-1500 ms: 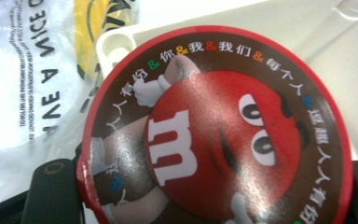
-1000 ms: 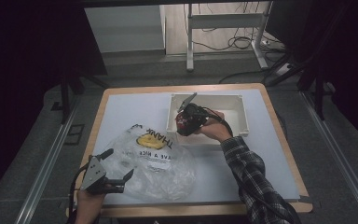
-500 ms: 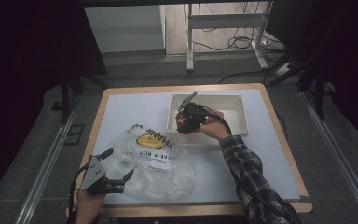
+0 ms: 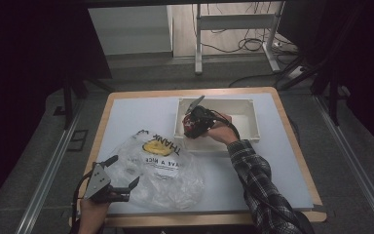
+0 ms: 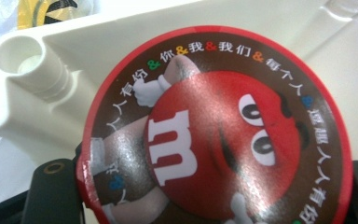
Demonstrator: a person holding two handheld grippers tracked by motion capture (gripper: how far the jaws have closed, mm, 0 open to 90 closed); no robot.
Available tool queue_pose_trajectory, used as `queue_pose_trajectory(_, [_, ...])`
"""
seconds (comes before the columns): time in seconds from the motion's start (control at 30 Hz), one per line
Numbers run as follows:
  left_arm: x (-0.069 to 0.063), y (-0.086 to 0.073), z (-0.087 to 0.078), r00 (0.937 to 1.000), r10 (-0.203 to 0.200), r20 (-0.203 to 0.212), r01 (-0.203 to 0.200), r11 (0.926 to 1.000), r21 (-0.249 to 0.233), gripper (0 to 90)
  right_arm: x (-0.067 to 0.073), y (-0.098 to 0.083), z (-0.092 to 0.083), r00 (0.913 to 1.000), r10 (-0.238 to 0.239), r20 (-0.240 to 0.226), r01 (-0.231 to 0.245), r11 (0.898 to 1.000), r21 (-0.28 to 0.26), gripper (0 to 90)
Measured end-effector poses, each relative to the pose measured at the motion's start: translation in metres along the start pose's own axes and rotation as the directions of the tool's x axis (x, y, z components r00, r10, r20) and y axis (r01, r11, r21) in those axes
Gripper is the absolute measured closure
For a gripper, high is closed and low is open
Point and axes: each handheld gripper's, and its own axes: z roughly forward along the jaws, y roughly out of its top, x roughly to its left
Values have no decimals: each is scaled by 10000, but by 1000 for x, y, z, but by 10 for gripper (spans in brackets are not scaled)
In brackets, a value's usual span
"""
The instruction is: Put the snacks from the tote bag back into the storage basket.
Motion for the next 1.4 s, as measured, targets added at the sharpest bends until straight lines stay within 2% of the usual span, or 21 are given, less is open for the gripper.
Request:
queue_pose_trajectory(0.33, [0, 0, 0, 10000, 44, 0, -44, 10000, 26, 17, -4, 1, 8, 9998, -203, -81, 203, 9998, -9, 257])
queue_pose_trajectory(0.6, [0, 0, 0, 10000, 44, -9, -44, 10000, 13, 17, -5, 3, 13, 9998, -115, -187, 115, 9999, 8, 257])
queue_pose_trajectory(0.93, [0, 0, -1, 10000, 56, -20, -56, 10000, 10, 17, -6, 6, 21, 9990, -231, -396, 235, 9997, 108, 256])
queue_pose_trajectory(1.3, [0, 0, -1, 10000, 56, -27, -56, 10000, 14, 17, -10, 3, 30, 9989, -173, -435, 182, 9996, 202, 255])
queue_pose_trajectory(1.4, [0, 0, -1, 10000, 59, -25, -59, 10000, 14, 17, -11, 3, 31, 9988, -32, -498, 37, 10000, 92, 255])
